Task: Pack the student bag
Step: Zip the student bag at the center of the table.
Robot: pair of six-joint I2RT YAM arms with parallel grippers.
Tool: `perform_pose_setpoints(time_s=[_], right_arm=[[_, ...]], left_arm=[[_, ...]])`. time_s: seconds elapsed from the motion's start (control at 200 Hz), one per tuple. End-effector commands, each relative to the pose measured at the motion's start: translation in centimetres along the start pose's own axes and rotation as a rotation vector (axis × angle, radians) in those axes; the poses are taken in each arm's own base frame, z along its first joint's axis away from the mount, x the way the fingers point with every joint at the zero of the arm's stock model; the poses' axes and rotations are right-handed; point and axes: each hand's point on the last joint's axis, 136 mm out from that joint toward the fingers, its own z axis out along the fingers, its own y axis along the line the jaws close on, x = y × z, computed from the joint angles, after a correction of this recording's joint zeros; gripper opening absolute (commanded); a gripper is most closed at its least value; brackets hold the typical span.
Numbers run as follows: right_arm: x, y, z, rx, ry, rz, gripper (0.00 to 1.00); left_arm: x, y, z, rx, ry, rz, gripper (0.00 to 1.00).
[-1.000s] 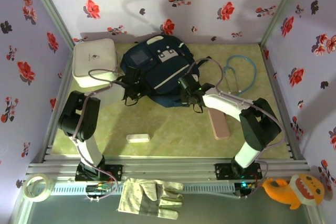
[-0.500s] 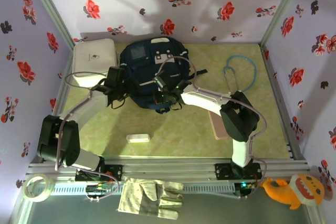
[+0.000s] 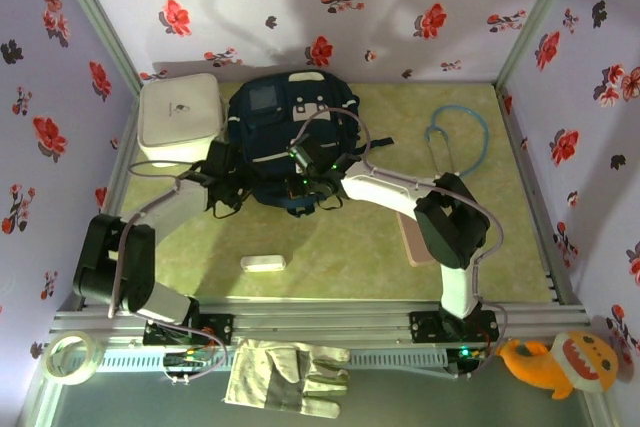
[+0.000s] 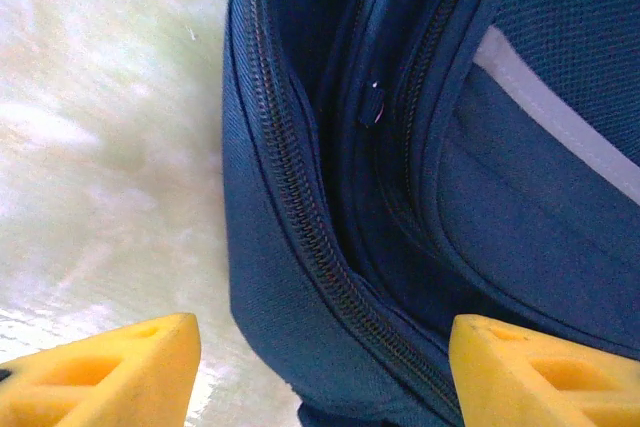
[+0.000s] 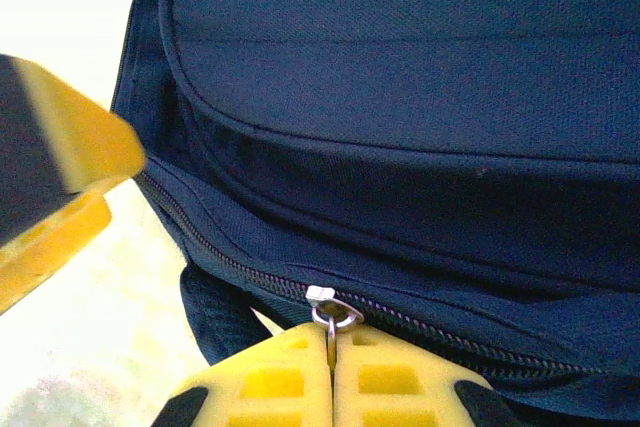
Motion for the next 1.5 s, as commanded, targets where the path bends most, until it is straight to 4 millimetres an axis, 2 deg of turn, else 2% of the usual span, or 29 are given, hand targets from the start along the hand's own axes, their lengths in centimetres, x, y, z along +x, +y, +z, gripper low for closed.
perform_pose_setpoints(time_s=[0.0, 0.145, 0.275, 0.345, 0.45, 0.61, 0.75, 0.86, 0.945, 1.045, 1.16, 1.265, 1.385, 1.495], right_arm=[[-1.0, 1.7, 0.0, -0.056, -0.039, -0.002, 0.0], [-0.4, 1.6, 0.2, -0.05, -0.028, 0.002, 0.0], [0.1, 0.8, -0.1, -0.021, -0.028, 0.008, 0.0], [0.4, -0.3, -0.5, 0.027, -0.036, 0.014, 0.0], [0.8, -3.0, -1.6, 0.151, -0.054, 0.018, 0.0], [1.6, -8.0, -3.3, 0.325, -0.069, 0.062, 0.0], [2.1, -11.9, -4.3, 0.392, -0.071, 0.172, 0.0], [1.9, -13.2, -4.7, 0.396, -0.076, 0.221, 0.0], [1.1, -12.5, -4.9, 0.365, -0.089, 0.203, 0.0], [-0.1, -10.5, -4.9, 0.276, -0.102, 0.165, 0.0], [-1.3, -6.9, -4.9, 0.125, -0.112, 0.092, 0.0], [-1.9, -4.3, -5.0, 0.014, -0.115, 0.049, 0.0], [-2.4, -2.3, -5.0, -0.079, -0.122, 0.036, 0.0], [-2.8, -1.8, -5.2, -0.11, -0.134, 0.034, 0.0]], left_arm=[[0.2, -1.3, 0.8, 0.036, 0.018, -0.019, 0.66], [-0.2, -1.0, 1.7, 0.012, 0.008, -0.009, 0.62], [-0.3, 0.5, 2.4, -0.05, -0.01, -0.014, 0.45], [-0.6, 1.1, 2.5, -0.07, -0.032, -0.008, 0.37], [-0.9, 1.7, 2.5, -0.102, -0.054, 0.011, 0.26], [-1.0, 2.5, 2.9, -0.131, -0.055, 0.03, 0.17], [-1.1, 2.6, 3.2, -0.138, -0.051, 0.046, 0.15], [-1.3, 2.4, 2.9, -0.135, -0.054, 0.062, 0.15], [-1.5, 1.9, 2.3, -0.13, -0.057, 0.094, 0.16], [-1.7, 1.2, 1.1, -0.123, -0.061, 0.157, 0.22], [-2.0, 0.0, -1.1, -0.09, -0.078, 0.272, 0.35], [-2.2, -1.5, -3.0, -0.044, -0.092, 0.434, 0.52], [-1.0, -3.6, -4.0, 0.045, -0.033, 0.647, 0.69], [1.0, -5.6, -4.2, 0.141, 0.029, 0.852, 0.73]])
